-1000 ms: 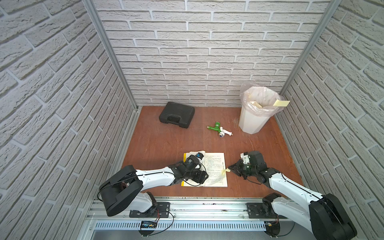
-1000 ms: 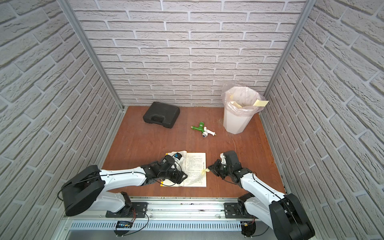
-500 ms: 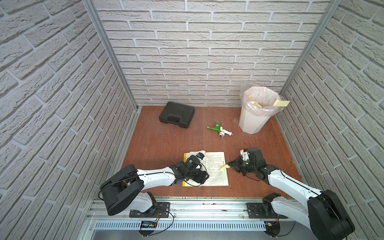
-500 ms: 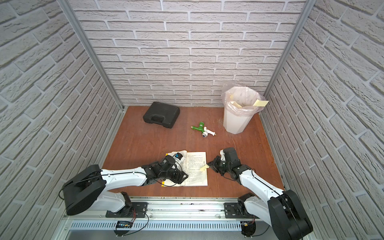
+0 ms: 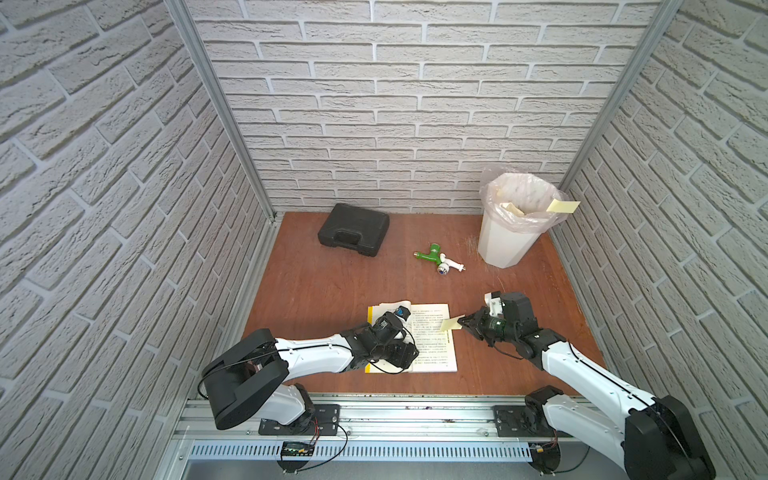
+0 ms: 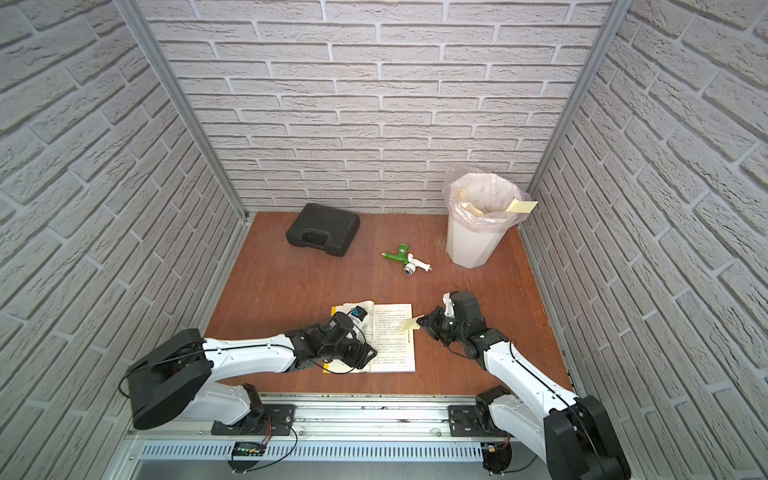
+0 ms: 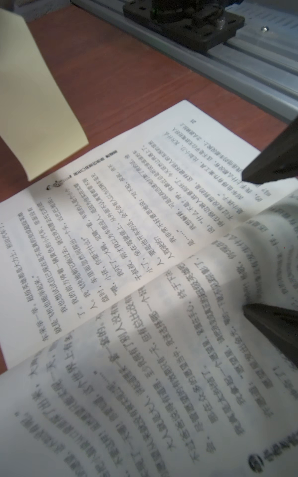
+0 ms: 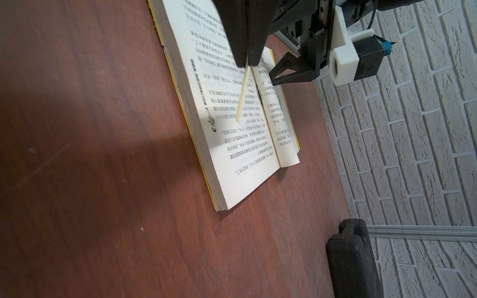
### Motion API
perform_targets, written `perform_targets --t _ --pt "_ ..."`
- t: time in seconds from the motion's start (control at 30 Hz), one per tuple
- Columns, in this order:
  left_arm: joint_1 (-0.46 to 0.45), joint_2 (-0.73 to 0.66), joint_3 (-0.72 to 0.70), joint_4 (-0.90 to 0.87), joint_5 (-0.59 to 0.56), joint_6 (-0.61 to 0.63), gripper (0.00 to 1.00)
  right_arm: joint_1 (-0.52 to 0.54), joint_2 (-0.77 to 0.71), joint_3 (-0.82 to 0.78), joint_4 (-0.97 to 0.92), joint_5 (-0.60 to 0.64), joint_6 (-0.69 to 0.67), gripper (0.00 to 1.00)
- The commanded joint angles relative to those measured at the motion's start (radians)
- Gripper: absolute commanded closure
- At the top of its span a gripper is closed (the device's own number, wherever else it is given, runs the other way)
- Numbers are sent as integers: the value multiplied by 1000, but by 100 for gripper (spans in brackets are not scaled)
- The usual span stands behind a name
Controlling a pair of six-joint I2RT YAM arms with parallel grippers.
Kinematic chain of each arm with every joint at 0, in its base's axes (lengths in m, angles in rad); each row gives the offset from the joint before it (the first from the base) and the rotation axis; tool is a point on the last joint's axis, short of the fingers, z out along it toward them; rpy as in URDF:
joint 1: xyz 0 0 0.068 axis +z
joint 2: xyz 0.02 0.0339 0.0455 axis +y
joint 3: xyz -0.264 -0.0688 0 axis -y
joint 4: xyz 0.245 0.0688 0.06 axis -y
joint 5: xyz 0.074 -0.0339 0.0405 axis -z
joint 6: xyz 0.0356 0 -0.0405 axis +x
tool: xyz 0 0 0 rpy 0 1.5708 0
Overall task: Peel off the used sticky note
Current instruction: Tear off the note from the book, then place the note in the trash bin.
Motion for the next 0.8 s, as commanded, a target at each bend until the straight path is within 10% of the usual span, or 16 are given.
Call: perform_targets --t 0.0,0.77 --pt "-11 34 0 -70 23 -1 22 -20 -38 82 -38 6 -56 97" --pt "-12 15 -11 -58 19 1 22 -387 353 1107 -379 -13 -375 97"
